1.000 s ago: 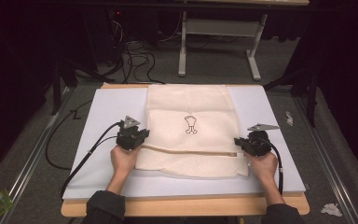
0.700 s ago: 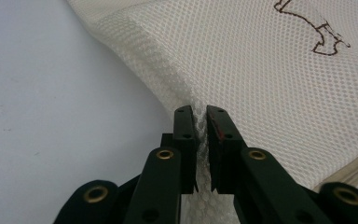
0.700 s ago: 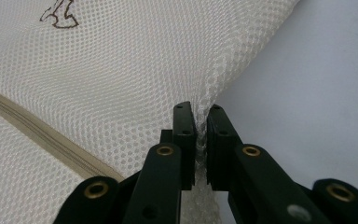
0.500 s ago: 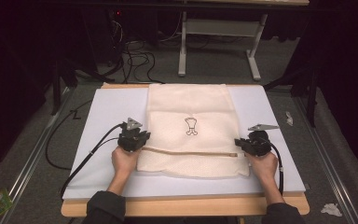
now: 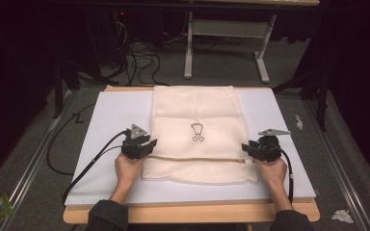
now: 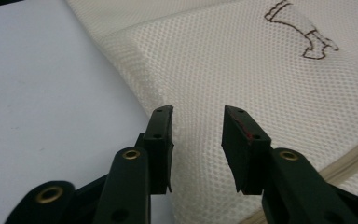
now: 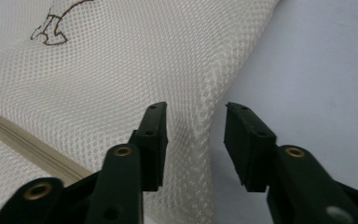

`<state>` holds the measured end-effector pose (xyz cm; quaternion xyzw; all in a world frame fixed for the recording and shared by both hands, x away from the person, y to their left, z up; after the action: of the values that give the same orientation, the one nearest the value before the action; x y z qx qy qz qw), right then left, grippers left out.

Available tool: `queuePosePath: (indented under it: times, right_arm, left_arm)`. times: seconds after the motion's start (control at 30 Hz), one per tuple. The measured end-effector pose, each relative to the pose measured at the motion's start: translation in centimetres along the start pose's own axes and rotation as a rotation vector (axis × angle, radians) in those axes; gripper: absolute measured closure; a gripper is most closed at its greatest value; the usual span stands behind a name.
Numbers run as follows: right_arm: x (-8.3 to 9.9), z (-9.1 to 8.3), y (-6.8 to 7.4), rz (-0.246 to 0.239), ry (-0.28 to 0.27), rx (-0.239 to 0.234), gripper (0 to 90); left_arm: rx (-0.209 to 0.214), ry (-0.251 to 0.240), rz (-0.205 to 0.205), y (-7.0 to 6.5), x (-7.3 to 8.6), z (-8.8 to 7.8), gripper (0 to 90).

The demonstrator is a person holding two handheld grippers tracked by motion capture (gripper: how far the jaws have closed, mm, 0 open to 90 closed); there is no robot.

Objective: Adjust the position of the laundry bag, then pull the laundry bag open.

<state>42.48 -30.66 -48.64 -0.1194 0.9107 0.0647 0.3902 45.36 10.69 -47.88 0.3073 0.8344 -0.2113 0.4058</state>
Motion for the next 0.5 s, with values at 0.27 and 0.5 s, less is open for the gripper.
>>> queuePosePath:
  times: [0.27,0.5]
  right_arm:
    - [0.6,-1.0,-0.1,0.031,-0.028,0.003,41.8]
    - [1.7,-1.3,-0.1,0.047,-0.001,0.005,39.5]
  left_arm:
    - [0.042,-0.039,0.022,-1.9,0.6,-0.3,54.2]
    - [0.07,-0.033,0.037,-3.5,1.7,0.6,52.6]
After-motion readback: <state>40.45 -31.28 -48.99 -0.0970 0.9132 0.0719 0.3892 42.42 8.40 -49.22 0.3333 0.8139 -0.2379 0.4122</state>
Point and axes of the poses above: each handheld gripper's, and its own axes: z roughly forward along the jaws, x roughly out of its underside, y roughly to its left, the point moved 4 cm from there along z, roughly forward along the jaws, and after that the axes turned 8 degrees about x, right-handed, at the moved point
